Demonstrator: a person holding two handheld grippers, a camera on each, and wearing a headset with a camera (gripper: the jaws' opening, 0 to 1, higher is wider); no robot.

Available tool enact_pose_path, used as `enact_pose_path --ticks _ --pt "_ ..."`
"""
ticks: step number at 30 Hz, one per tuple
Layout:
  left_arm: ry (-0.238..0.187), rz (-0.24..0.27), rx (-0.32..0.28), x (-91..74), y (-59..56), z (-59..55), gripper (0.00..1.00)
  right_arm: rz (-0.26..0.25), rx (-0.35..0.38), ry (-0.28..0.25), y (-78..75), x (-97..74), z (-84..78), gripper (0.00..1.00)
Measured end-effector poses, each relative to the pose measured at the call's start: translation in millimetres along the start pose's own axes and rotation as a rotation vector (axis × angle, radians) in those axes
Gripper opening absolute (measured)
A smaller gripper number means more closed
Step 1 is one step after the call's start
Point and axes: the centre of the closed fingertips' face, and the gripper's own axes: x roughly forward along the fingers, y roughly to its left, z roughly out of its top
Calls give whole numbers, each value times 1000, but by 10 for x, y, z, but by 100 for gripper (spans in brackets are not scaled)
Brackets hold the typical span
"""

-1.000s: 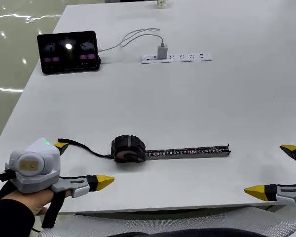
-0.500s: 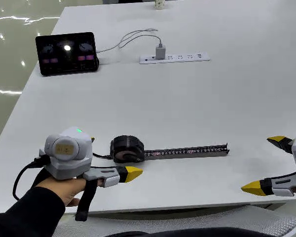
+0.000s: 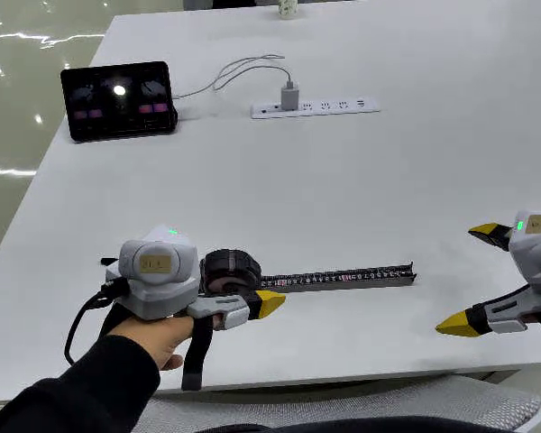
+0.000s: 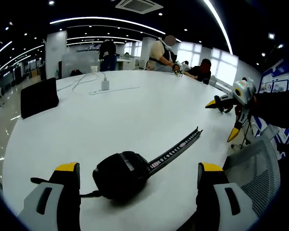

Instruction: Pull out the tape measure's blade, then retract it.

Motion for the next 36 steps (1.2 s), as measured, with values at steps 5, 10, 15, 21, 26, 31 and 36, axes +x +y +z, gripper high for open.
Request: enact_pose_path --ticks 5,10,15,21,26,31,36 --pt "-9 2 8 52 -69 -1 99 30 -33 36 -22 87 -52 99" --pt "-1 19 -17 129 -84 -8 99 62 -66 56 -49 159 -45 99" --pt "-6 38 3 211 -105 24 99 134 -132 84 -1 221 -32 99" --pt "-6 79 -23 294 -78 29 99 198 -156 125 5 301 -26 99" --pt "-21 87 -44 349 -86 26 99 226 -178 149 -31 380 -14 99" --pt "-56 117 -42 378 -50 71 99 252 -217 169 -52 448 6 90" --pt "-72 150 -86 416 24 84 99 267 -222 180 -86 507 19 84"
